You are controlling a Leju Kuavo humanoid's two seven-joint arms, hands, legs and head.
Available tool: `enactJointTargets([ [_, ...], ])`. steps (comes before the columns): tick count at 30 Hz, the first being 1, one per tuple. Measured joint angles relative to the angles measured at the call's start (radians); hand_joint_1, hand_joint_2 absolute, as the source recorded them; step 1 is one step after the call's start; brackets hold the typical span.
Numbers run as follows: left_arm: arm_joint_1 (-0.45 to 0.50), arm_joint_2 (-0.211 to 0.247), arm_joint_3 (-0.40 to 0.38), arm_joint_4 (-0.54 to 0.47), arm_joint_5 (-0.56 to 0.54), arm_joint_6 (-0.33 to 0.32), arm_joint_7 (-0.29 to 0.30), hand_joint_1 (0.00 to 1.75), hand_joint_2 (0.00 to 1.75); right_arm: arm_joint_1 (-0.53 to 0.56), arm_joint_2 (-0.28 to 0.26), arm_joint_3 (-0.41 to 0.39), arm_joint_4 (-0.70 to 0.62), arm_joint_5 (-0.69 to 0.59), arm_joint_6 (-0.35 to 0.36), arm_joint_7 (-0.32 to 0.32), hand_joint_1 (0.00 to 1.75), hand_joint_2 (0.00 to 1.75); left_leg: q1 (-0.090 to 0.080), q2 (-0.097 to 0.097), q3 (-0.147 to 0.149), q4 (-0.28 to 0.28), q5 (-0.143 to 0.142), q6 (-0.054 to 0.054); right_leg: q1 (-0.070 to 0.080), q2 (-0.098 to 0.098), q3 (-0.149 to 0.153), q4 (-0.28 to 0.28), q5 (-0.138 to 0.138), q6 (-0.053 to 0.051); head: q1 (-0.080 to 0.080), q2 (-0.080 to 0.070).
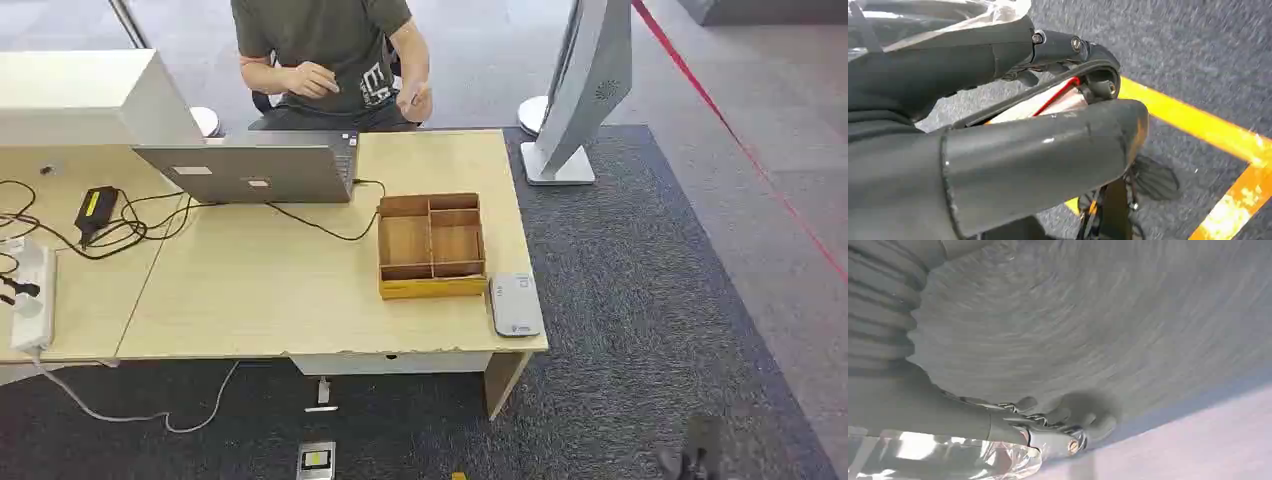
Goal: Pass the card to the sensor for recognition and then transmit it.
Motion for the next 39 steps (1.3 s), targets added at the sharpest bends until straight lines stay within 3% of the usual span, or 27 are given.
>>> enactJointTargets([
  [1,0.0,0.002,0.0,0.0,-0.001,0.0,0.0,0.0,0.0,-0.002,-0.028,0.042,-0.05,-0.006,-0.009,0.11,0.0,1.75,0.0,0.0,-0.001,0.0,0.0,0.0,0.0,0.0,0.001,0.0,0.0,0.0,0.001,0.0],
  [4,-0.001,0.011,-0.001,0.0,-0.006,0.0,0.002,0.0,0.0,-0.024,-0.145,0.184,-0.191,-0.031,-0.008,0.285,0.0,1.75,-0.003,0.0,-0.001,0.0,0.0,0.001,-0.003,0.001,-0.001,0.0,0.002,0.003,0.003,0.0],
  [6,-0.004,0.013,-0.003,0.0,-0.014,-0.005,0.003,0.0,0.0,-0.045,-0.225,0.276,-0.261,-0.062,0.017,0.326,0.0,1.75,-0.005,0.0,-0.002,0.0,0.001,0.003,-0.005,0.001,-0.002,0.0,0.002,0.004,-0.002,0.0],
  [8,-0.003,0.016,-0.01,0.0,-0.026,-0.014,0.011,0.0,0.0,-0.084,-0.304,0.346,-0.306,-0.111,0.016,0.324,0.0,1.75,-0.005,-0.001,-0.002,0.0,0.003,0.004,-0.005,0.0,-0.002,-0.001,0.003,0.005,0.0,0.0],
  [11,0.0,0.021,-0.018,0.0,-0.045,-0.032,0.016,0.0,0.0,-0.134,-0.385,0.433,-0.311,-0.188,0.007,0.239,0.0,1.75,-0.004,-0.001,-0.002,0.0,0.003,0.004,-0.005,0.0,-0.002,0.0,0.003,0.005,0.0,0.0],
  [15,-0.001,0.031,-0.032,0.0,-0.054,-0.051,-0.015,0.0,0.0,-0.239,-0.446,0.503,-0.23,-0.296,0.032,-0.028,0.0,1.75,-0.004,-0.001,-0.002,0.0,0.003,0.004,-0.004,0.0,-0.002,0.0,0.003,0.005,0.0,0.0],
  [17,-0.001,0.032,-0.037,0.0,-0.054,-0.051,-0.024,0.0,0.0,-0.295,-0.461,0.531,-0.181,-0.311,0.054,-0.109,0.0,1.75,-0.004,-0.001,-0.002,0.0,0.003,0.004,-0.004,0.0,-0.002,0.0,0.003,0.005,0.0,0.0],
  [23,-0.001,0.032,-0.048,0.0,-0.062,-0.049,-0.048,0.0,0.0,-0.395,-0.474,0.609,-0.1,-0.309,0.125,-0.186,0.0,1.75,-0.003,-0.001,-0.003,0.0,0.003,0.004,-0.003,0.0,-0.003,0.0,0.003,0.005,0.0,0.0],
  [27,-0.002,0.032,-0.061,0.0,-0.071,-0.052,-0.047,0.0,0.0,-0.46,-0.475,0.656,-0.064,-0.288,0.152,-0.199,0.0,1.75,-0.003,-0.001,-0.004,0.0,0.003,0.004,-0.003,0.0,-0.004,0.0,0.003,0.005,0.0,0.0],
  [29,-0.002,0.032,-0.063,0.0,-0.056,-0.046,-0.036,0.0,0.0,-0.454,-0.475,0.676,-0.077,-0.268,0.212,-0.296,0.0,1.75,-0.002,-0.002,-0.004,0.0,0.003,0.004,-0.002,-0.001,-0.003,0.0,0.003,0.005,0.0,0.0],
  [30,-0.002,0.031,-0.063,0.0,-0.055,-0.04,-0.031,0.0,0.0,-0.435,-0.474,0.69,-0.108,-0.224,0.227,-0.306,0.0,1.75,-0.002,-0.002,-0.004,0.0,0.003,0.004,-0.002,-0.001,-0.002,0.0,0.003,0.005,0.0,0.0],
  [31,-0.003,0.031,-0.064,0.0,-0.058,-0.037,-0.031,0.0,0.0,-0.394,-0.472,0.7,-0.172,-0.15,0.226,-0.263,0.0,1.75,-0.001,-0.004,-0.004,0.0,0.003,0.004,-0.002,-0.003,-0.001,0.0,0.003,0.005,0.0,0.0],
  [33,-0.002,0.03,-0.072,0.0,-0.092,-0.046,-0.036,0.0,0.0,-0.312,-0.474,0.729,-0.371,0.102,0.225,-0.021,0.0,1.75,-0.002,-0.006,-0.005,0.0,0.003,0.004,-0.002,-0.005,-0.003,0.0,0.003,0.004,0.001,0.0],
  [35,-0.004,0.031,-0.084,0.0,-0.114,-0.061,-0.042,0.0,0.0,-0.297,-0.478,0.757,-0.456,0.228,0.221,0.131,0.0,1.75,-0.001,-0.006,-0.005,0.0,0.003,0.004,-0.002,-0.006,-0.003,0.0,0.003,0.004,-0.002,0.0],
  [36,-0.004,0.031,-0.087,0.0,-0.117,-0.069,-0.047,0.0,0.0,-0.295,-0.482,0.767,-0.489,0.253,0.218,0.14,0.0,1.75,-0.001,-0.006,-0.005,0.0,0.003,0.004,-0.002,-0.006,-0.003,0.0,0.003,0.004,0.001,0.0],
  [39,-0.005,0.031,-0.095,0.0,-0.122,-0.078,-0.053,0.0,0.0,-0.3,-0.485,0.806,-0.547,0.272,0.199,0.044,0.0,1.75,-0.001,-0.004,-0.004,0.0,0.003,0.003,-0.001,-0.004,-0.003,0.0,0.003,0.004,0.001,0.0],
])
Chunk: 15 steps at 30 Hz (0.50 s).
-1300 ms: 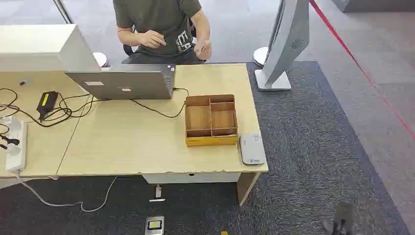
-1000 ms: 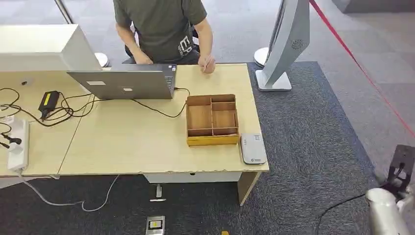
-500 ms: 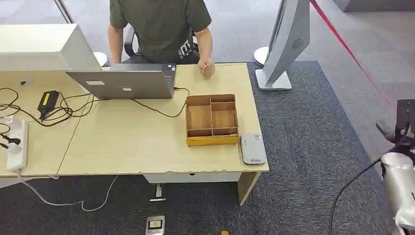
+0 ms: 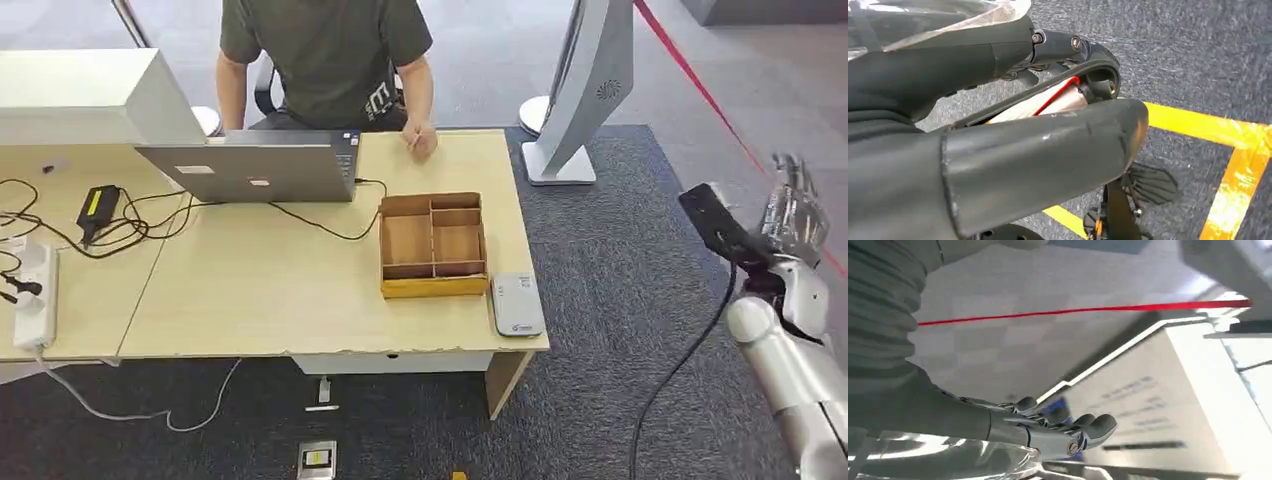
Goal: Pass the card to the sensor for recognition and then transmit it.
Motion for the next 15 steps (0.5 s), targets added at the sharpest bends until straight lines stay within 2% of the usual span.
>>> enactJointTargets([
  [8,0.001,0.001,-0.02,0.0,-0.001,-0.006,-0.001,0.0,0.0,0.0,-0.01,0.056,-0.082,-0.001,-0.005,-0.019,0.0,1.75,0.0,-0.001,0.0,0.0,0.001,0.0,0.0,-0.001,0.0,0.0,0.0,0.0,0.0,0.0],
  [10,0.001,0.001,-0.022,0.0,0.005,-0.008,-0.003,0.0,0.0,0.0,-0.01,0.068,-0.097,0.001,-0.001,-0.05,0.0,1.75,0.0,-0.002,-0.003,0.0,0.001,0.0,0.0,-0.001,0.001,0.001,0.0,0.0,0.0,0.0],
  [11,0.001,0.001,-0.022,0.0,0.017,-0.008,-0.003,0.0,0.0,-0.001,-0.007,0.083,-0.137,0.037,0.049,-0.01,0.0,1.75,0.0,-0.002,-0.003,0.0,0.001,0.0,0.0,-0.001,0.001,0.001,0.0,0.0,0.0,0.0],
  [12,0.002,0.001,-0.022,0.0,0.025,-0.008,-0.003,0.0,0.0,-0.004,0.0,0.103,-0.204,0.091,0.125,0.065,0.0,1.75,0.0,-0.001,-0.003,0.0,0.001,0.0,0.0,-0.001,0.0,0.002,0.0,0.0,0.002,0.0],
  [14,-0.003,0.001,-0.022,0.0,0.025,-0.008,-0.002,0.0,0.0,-0.033,0.028,0.167,-0.341,0.195,0.293,0.275,0.0,1.75,0.0,0.001,-0.002,0.0,0.001,-0.001,0.0,0.001,-0.003,0.002,0.002,-0.002,-0.002,0.0],
  [15,-0.006,0.0,-0.022,0.0,0.022,-0.008,-0.002,0.0,0.0,-0.046,0.035,0.196,-0.392,0.232,0.334,0.326,0.0,1.75,0.001,-0.001,-0.001,0.0,0.002,-0.002,0.0,-0.001,-0.003,0.002,0.001,-0.002,-0.005,0.0],
])
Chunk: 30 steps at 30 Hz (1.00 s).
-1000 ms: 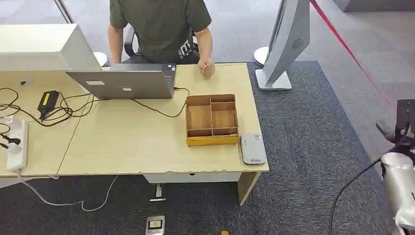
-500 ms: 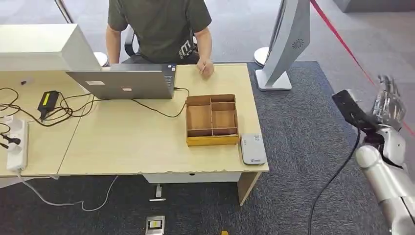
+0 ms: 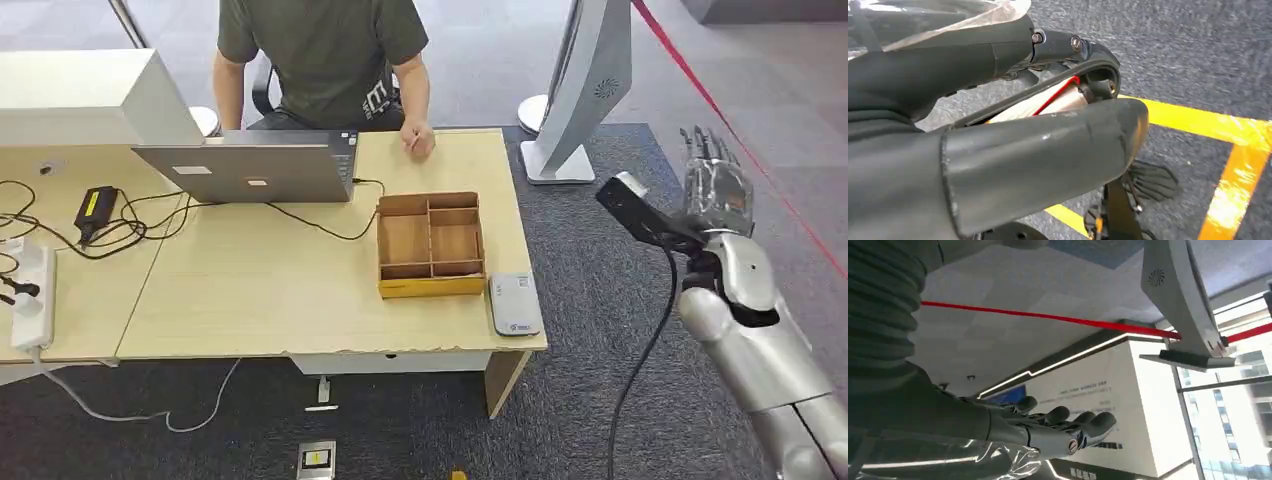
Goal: Pass the card to the sensor for recognition and then transmit it.
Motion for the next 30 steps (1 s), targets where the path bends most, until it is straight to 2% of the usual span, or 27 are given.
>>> enactJointTargets([
  [3,0.0,-0.001,0.0,0.0,-0.005,-0.001,0.0,0.0,0.0,-0.018,0.01,0.036,-0.074,0.04,0.028,0.011,0.0,1.75,0.002,-0.005,-0.002,0.0,0.001,-0.001,0.002,-0.005,0.0,0.0,-0.001,-0.001,0.002,0.0],
  [7,0.005,-0.001,-0.001,0.0,-0.013,-0.013,0.005,0.0,0.0,-0.051,0.032,0.092,-0.168,0.088,0.096,-0.028,0.0,1.75,0.002,-0.004,-0.002,0.0,0.001,-0.001,0.002,-0.005,0.001,0.0,0.0,-0.001,0.002,0.0],
  [11,0.004,-0.001,-0.011,0.0,-0.028,-0.027,0.007,0.0,0.0,-0.081,0.067,0.134,-0.199,0.117,0.168,-0.07,0.0,1.75,0.002,-0.004,-0.002,0.0,0.001,-0.001,0.002,-0.005,0.001,0.0,0.0,-0.001,0.002,0.0],
  [15,0.004,-0.001,-0.018,0.0,-0.028,-0.008,0.015,0.0,0.0,-0.135,0.123,0.191,-0.181,0.128,0.204,-0.094,0.0,1.75,0.002,-0.004,-0.002,0.0,0.002,-0.002,0.002,-0.005,0.0,0.0,0.0,-0.002,0.003,0.0],
  [21,0.001,-0.001,-0.018,0.0,-0.025,-0.001,0.014,0.0,0.0,-0.195,0.202,0.259,-0.112,0.136,0.214,-0.116,0.0,1.75,0.003,-0.005,-0.003,0.0,0.002,-0.002,0.003,-0.005,0.0,0.0,0.0,-0.002,0.002,0.0],
  [25,0.001,-0.001,-0.023,0.0,-0.039,-0.011,0.016,0.0,0.0,-0.232,0.227,0.287,-0.066,0.127,0.223,-0.109,0.0,1.75,0.003,-0.005,-0.002,0.0,0.002,-0.002,0.003,-0.005,0.0,0.0,0.0,-0.002,0.003,0.0],
  [30,0.002,-0.001,-0.03,0.0,-0.05,-0.016,0.023,0.0,0.0,-0.245,0.234,0.313,-0.018,0.101,0.226,-0.083,0.0,1.75,0.002,-0.004,-0.003,0.0,0.002,-0.002,0.003,-0.005,0.0,-0.001,0.0,-0.002,0.003,0.0],
])
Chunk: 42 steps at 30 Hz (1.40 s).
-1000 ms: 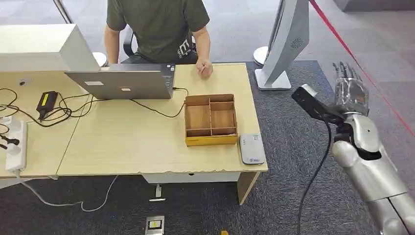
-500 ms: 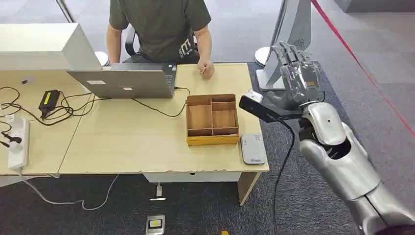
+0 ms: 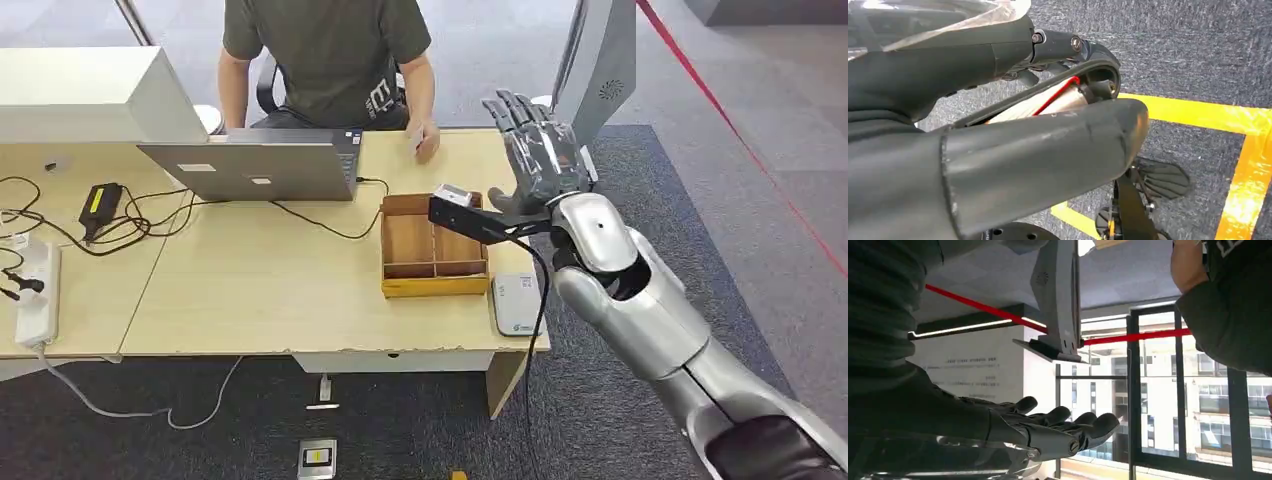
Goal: Pass the card to the sensor for recognition and then transmit it.
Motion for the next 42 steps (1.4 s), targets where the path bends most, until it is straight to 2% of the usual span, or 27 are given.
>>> enactJointTargets([
  [15,0.001,0.001,-0.019,0.0,-0.015,0.004,-0.007,0.0,0.0,-0.011,-0.001,0.029,0.074,-0.006,0.0,0.033,0.0,1.75,0.0,0.0,0.0,0.0,0.0,0.0,0.0,0.0,0.0,0.0,0.0,0.0,0.0,0.0],
  [24,0.001,0.001,-0.019,0.0,-0.015,-0.001,-0.006,0.0,0.0,-0.042,0.013,0.047,0.123,0.032,-0.006,0.044,0.0,1.75,0.0,0.0,0.0,0.0,0.0,0.0,0.0,0.0,0.0,0.0,0.0,0.0,0.0,0.0],
  [38,0.001,0.002,-0.019,0.0,-0.02,-0.002,-0.002,0.0,0.0,-0.05,0.029,0.054,0.178,0.042,-0.015,0.042,0.0,1.75,0.0,0.0,0.0,0.0,0.0,0.0,0.0,0.0,0.0,0.0,0.0,0.0,0.0,0.0],
  [39,0.001,0.002,-0.019,0.0,-0.021,-0.002,-0.002,0.0,0.0,-0.05,0.029,0.054,0.181,0.042,-0.015,0.042,1.2,1.75,0.0,0.0,0.0,0.0,0.0,0.0,0.0,0.0,0.0,0.0,0.0,0.0,0.0,0.0],
  [40,0.001,0.002,-0.019,0.0,-0.021,-0.002,-0.002,0.0,0.0,-0.05,0.029,0.054,0.183,0.042,-0.015,0.042,1.75,1.75,0.0,0.0,0.0,0.0,0.0,0.0,0.0,0.0,0.0,0.0,0.0,0.0,0.0,0.0],
  [42,0.001,0.002,-0.019,0.0,-0.021,-0.002,-0.003,0.0,0.0,-0.05,0.029,0.054,0.188,0.042,-0.015,0.042,1.75,1.75,0.0,0.0,0.0,0.0,0.0,0.0,0.0,0.0,0.0,0.0,0.0,0.0,0.0,0.0],
])
